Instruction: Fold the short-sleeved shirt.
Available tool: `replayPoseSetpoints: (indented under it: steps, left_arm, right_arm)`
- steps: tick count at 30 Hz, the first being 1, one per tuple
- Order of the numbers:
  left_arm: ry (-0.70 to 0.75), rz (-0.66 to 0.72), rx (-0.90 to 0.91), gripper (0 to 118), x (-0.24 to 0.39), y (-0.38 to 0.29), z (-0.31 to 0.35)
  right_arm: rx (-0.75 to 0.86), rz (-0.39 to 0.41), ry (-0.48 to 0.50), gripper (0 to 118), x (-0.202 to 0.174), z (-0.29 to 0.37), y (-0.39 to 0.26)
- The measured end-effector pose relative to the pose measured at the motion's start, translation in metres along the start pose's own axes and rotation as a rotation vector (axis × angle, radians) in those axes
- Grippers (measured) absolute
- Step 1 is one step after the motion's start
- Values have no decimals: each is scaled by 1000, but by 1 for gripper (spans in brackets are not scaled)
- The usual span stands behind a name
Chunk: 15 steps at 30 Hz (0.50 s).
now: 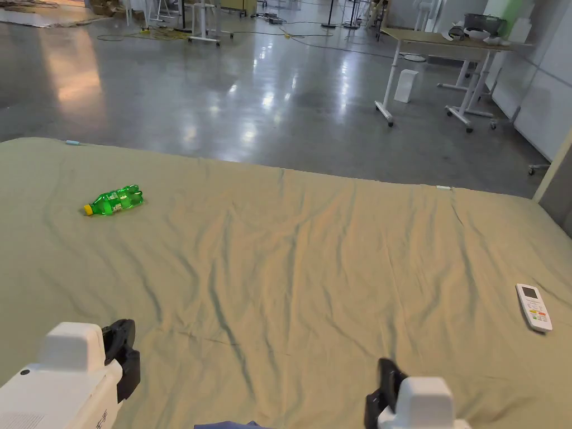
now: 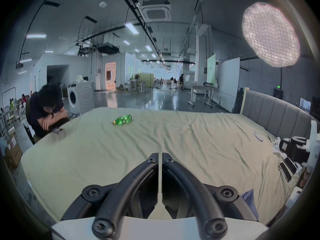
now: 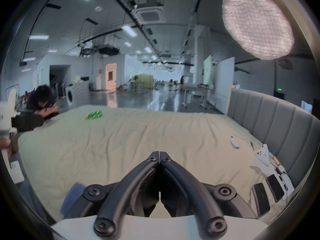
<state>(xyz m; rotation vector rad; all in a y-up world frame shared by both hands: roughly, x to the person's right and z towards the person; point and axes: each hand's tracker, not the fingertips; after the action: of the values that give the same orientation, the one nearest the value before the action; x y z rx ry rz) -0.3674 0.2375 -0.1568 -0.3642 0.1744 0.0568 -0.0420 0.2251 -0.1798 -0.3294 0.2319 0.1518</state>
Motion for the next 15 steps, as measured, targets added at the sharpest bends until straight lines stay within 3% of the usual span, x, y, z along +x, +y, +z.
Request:
replayPoseSetpoints:
  steps: [7, 11, 15]
  left_arm:
    - [-46, 48, -160, 3, -6, -36, 5]
    - [-93, 90, -250, 3, -8, -55, 1]
    - [-173, 150, -357, 3, -4, -63, -1]
  right_arm:
    - [-177, 81, 202, 0, -69, -8, -67]
    - [-205, 93, 165, 0, -84, -24, -93]
    - [-258, 38, 84, 0, -72, -44, -112]
